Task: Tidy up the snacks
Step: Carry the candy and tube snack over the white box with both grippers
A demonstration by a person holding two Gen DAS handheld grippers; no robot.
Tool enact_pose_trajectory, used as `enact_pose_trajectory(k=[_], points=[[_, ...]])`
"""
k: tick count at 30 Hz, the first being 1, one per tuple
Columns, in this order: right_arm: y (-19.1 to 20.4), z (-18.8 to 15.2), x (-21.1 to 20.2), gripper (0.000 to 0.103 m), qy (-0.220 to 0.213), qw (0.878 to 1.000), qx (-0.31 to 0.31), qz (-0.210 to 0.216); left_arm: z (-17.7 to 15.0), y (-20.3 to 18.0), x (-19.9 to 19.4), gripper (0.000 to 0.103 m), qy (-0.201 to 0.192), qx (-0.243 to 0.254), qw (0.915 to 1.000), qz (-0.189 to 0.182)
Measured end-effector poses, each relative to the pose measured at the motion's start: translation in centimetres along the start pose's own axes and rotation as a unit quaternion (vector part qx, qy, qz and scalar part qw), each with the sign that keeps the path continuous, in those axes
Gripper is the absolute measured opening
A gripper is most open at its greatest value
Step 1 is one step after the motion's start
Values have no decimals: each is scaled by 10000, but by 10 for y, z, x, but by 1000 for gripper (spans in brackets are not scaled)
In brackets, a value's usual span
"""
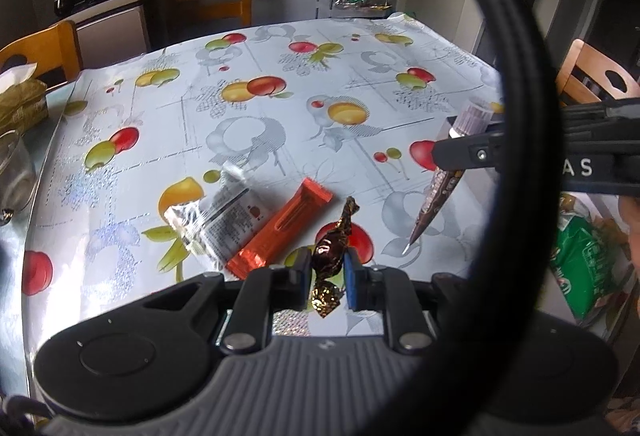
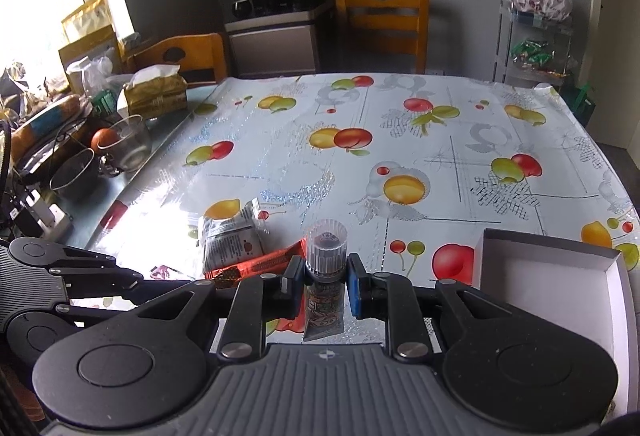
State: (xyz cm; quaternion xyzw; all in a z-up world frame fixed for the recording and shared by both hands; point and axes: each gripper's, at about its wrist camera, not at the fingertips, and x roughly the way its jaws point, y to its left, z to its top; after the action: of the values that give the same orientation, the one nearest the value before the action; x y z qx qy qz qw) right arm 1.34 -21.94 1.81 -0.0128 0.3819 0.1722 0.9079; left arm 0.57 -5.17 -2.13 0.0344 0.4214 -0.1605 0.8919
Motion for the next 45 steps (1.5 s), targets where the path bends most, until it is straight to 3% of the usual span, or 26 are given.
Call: enact_pose_trajectory(k=[23,45], points=[[-29,1,-43,23,-364,9980,431,-295,31,-27,-11,13,-249,223,9991,-254],[-103,-15,-100,23,-695,9839,1091,-1232,70,-118,11,13,-256,922,9873,-1267]])
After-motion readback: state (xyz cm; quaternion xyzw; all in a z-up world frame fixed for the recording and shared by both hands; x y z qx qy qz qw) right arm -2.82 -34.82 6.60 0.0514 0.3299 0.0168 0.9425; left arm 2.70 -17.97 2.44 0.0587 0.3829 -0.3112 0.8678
